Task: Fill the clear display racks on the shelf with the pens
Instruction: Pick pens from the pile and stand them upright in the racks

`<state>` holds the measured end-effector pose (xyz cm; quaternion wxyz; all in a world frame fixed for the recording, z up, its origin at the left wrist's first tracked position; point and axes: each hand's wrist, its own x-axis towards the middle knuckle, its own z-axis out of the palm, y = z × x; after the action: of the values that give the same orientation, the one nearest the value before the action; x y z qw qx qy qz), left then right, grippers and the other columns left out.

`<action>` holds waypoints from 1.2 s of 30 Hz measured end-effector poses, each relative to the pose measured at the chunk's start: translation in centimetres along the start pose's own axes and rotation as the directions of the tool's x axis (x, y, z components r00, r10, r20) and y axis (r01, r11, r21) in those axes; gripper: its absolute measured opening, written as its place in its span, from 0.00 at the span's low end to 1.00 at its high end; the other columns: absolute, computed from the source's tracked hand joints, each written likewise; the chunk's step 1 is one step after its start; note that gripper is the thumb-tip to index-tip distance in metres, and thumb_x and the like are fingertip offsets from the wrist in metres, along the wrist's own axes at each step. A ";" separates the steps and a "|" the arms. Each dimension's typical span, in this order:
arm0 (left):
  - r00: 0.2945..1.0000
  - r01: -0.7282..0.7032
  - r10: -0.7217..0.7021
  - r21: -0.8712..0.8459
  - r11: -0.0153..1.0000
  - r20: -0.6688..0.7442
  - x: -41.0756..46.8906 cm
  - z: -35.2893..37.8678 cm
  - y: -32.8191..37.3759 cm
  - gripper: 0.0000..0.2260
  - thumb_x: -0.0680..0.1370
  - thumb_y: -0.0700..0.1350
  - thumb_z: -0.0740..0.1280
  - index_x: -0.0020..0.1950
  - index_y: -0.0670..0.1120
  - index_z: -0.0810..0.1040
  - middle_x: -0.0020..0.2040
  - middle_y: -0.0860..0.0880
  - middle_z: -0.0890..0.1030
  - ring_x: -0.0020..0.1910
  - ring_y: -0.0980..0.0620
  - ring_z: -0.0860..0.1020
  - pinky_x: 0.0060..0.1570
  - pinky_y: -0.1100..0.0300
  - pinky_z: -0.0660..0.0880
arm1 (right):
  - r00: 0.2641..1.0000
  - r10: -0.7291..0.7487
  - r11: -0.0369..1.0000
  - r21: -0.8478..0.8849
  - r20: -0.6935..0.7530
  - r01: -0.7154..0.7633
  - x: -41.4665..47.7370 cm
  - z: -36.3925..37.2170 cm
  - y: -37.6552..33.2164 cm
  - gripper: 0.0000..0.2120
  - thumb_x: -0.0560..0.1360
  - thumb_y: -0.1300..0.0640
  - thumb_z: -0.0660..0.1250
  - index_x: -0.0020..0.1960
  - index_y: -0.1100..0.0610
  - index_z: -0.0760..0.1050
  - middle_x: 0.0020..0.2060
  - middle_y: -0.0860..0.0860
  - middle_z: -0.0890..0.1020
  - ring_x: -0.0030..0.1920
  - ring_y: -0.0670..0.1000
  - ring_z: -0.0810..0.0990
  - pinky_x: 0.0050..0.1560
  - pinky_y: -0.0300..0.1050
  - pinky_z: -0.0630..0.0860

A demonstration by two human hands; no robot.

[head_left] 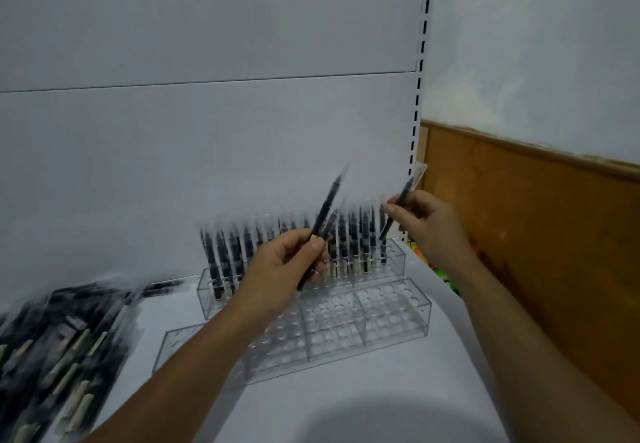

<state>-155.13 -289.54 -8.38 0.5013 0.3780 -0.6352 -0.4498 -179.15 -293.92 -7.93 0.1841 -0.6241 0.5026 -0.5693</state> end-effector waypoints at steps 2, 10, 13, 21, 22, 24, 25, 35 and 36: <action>1.000 0.000 0.000 0.032 0.999 0.014 -0.1 0.0 -0.1 0.07 0.80 0.43 0.64 0.52 0.47 0.81 0.38 0.53 0.83 0.37 0.58 0.81 0.38 0.68 0.76 | 1.000 -0.019 0.997 -0.075 0.023 0.021 0.0 0.2 0.3 0.03 0.75 0.55 0.72 0.48 0.54 0.81 0.38 0.49 0.82 0.39 0.51 0.79 0.43 0.49 0.78; 0.999 0.011 -0.012 0.018 1.000 0.042 -0.1 -0.2 -0.1 0.07 0.80 0.44 0.64 0.53 0.49 0.82 0.40 0.53 0.83 0.38 0.58 0.81 0.39 0.68 0.76 | 0.990 -0.055 0.950 -0.298 0.127 0.091 0.4 1.0 0.5 0.07 0.73 0.50 0.74 0.44 0.50 0.77 0.36 0.43 0.79 0.33 0.43 0.74 0.36 0.45 0.74; 0.999 0.018 -0.019 0.017 1.000 0.050 -0.1 -0.2 -0.1 0.07 0.80 0.44 0.64 0.53 0.49 0.82 0.40 0.53 0.84 0.38 0.58 0.81 0.39 0.68 0.77 | 0.983 -0.009 0.910 -0.407 0.186 0.085 0.4 1.0 0.5 0.13 0.72 0.48 0.74 0.38 0.45 0.69 0.37 0.42 0.78 0.34 0.45 0.73 0.36 0.48 0.73; 0.998 0.028 -0.029 0.017 0.999 0.052 -0.1 -0.1 -0.2 0.07 0.79 0.46 0.65 0.53 0.50 0.82 0.41 0.52 0.84 0.41 0.56 0.82 0.42 0.67 0.77 | 0.970 0.074 0.912 -0.408 0.230 0.027 -0.6 0.0 0.5 0.10 0.73 0.45 0.71 0.49 0.50 0.81 0.40 0.42 0.82 0.40 0.43 0.78 0.42 0.43 0.77; 0.998 0.028 -0.029 0.017 0.999 0.053 -0.1 -0.1 -0.2 0.07 0.79 0.46 0.65 0.53 0.50 0.82 0.41 0.52 0.84 0.41 0.57 0.82 0.42 0.67 0.77 | 0.975 0.067 0.915 -0.402 0.214 0.025 -0.7 -0.3 0.3 0.10 0.73 0.45 0.71 0.49 0.50 0.81 0.39 0.42 0.81 0.40 0.43 0.78 0.41 0.42 0.76; 0.998 0.031 -0.031 0.012 0.999 0.057 -0.1 -0.1 -0.2 0.07 0.79 0.45 0.65 0.53 0.50 0.82 0.42 0.52 0.84 0.41 0.57 0.82 0.43 0.67 0.77 | 0.987 0.025 0.912 -0.408 0.161 0.043 -1.0 -0.7 -0.2 0.09 0.73 0.44 0.71 0.44 0.50 0.81 0.37 0.43 0.81 0.39 0.43 0.77 0.39 0.43 0.75; 0.998 0.032 -0.032 0.012 0.999 0.060 -0.1 -0.1 -0.1 0.07 0.79 0.45 0.65 0.53 0.50 0.82 0.42 0.52 0.84 0.41 0.57 0.82 0.43 0.67 0.77 | 0.992 -0.012 0.923 -0.381 0.129 0.060 -1.2 -0.8 -0.6 0.10 0.73 0.44 0.71 0.42 0.50 0.81 0.35 0.43 0.81 0.37 0.44 0.77 0.37 0.44 0.75; 0.993 -0.006 -0.003 0.077 0.997 0.116 -0.2 0.0 0.0 0.07 0.77 0.48 0.67 0.53 0.52 0.82 0.40 0.53 0.84 0.40 0.57 0.81 0.44 0.65 0.78 | 0.877 -0.090 0.990 0.138 0.473 0.027 -3.2 1.9 -4.6 0.14 0.71 0.45 0.71 0.45 0.57 0.82 0.33 0.63 0.72 0.33 0.53 0.68 0.35 0.47 0.67; 0.993 -0.010 0.001 0.074 0.997 0.121 -0.2 0.0 0.0 0.08 0.77 0.49 0.67 0.53 0.52 0.82 0.40 0.53 0.84 0.39 0.57 0.81 0.44 0.65 0.78 | 0.884 -0.084 0.988 0.152 0.461 0.015 -3.2 2.1 -4.7 0.14 0.71 0.47 0.71 0.45 0.58 0.82 0.32 0.63 0.71 0.33 0.52 0.67 0.35 0.44 0.66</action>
<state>-155.09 -289.34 -8.40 0.4490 0.3665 -0.6817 -0.4465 -174.87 -289.92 -6.48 0.3293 -0.7400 0.3852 -0.4422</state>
